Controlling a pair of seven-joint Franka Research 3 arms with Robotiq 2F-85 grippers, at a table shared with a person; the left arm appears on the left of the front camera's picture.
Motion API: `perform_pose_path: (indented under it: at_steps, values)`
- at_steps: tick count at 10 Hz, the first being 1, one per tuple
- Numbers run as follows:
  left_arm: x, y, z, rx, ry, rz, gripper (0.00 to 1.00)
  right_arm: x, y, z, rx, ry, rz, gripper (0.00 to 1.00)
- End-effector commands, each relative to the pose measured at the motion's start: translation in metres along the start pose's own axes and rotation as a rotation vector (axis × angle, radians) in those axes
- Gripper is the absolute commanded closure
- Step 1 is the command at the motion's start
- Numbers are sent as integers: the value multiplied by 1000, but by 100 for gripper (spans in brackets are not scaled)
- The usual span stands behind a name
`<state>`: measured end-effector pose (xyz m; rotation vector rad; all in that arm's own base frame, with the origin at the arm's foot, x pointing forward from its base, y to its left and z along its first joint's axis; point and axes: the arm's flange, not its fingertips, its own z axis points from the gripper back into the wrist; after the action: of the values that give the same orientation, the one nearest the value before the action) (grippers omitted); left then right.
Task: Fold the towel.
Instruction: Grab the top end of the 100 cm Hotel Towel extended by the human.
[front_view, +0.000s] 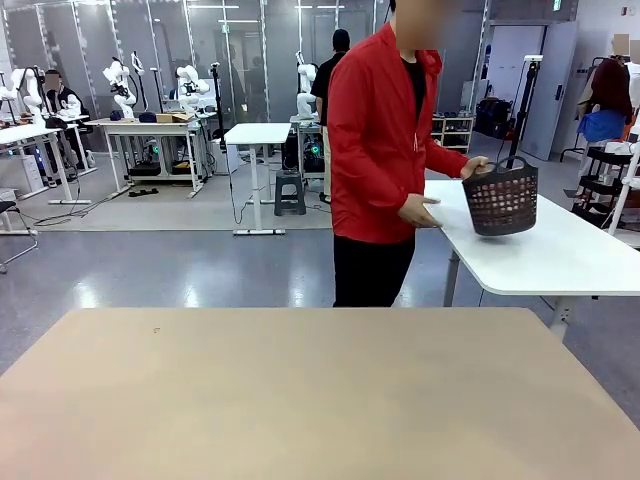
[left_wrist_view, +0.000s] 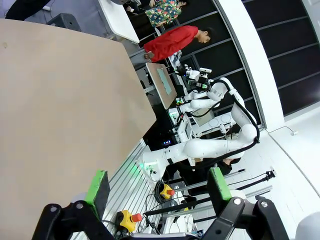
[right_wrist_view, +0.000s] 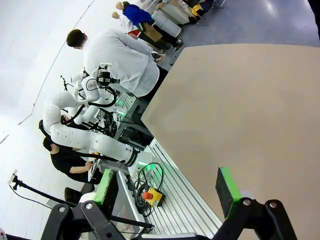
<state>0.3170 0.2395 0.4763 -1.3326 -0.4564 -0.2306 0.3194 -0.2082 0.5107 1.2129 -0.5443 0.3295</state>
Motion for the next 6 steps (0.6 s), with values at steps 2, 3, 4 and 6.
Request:
perform_pose_path:
  at_steps: [2,3,4,6]
  values:
    - [-1,-3,1,-15,5,-17,0,0,1,0,15,-12,17,0]
    - [-1,-3,1,-15,5,-17,0,0,1,0,15,-12,17,0]
    - [-1,-3,1,-15,5,-17,0,0,1,0,15,-12,17,0]
    - [-1,-3,1,-15,5,-17,0,0,1,0,15,-12,17,0]
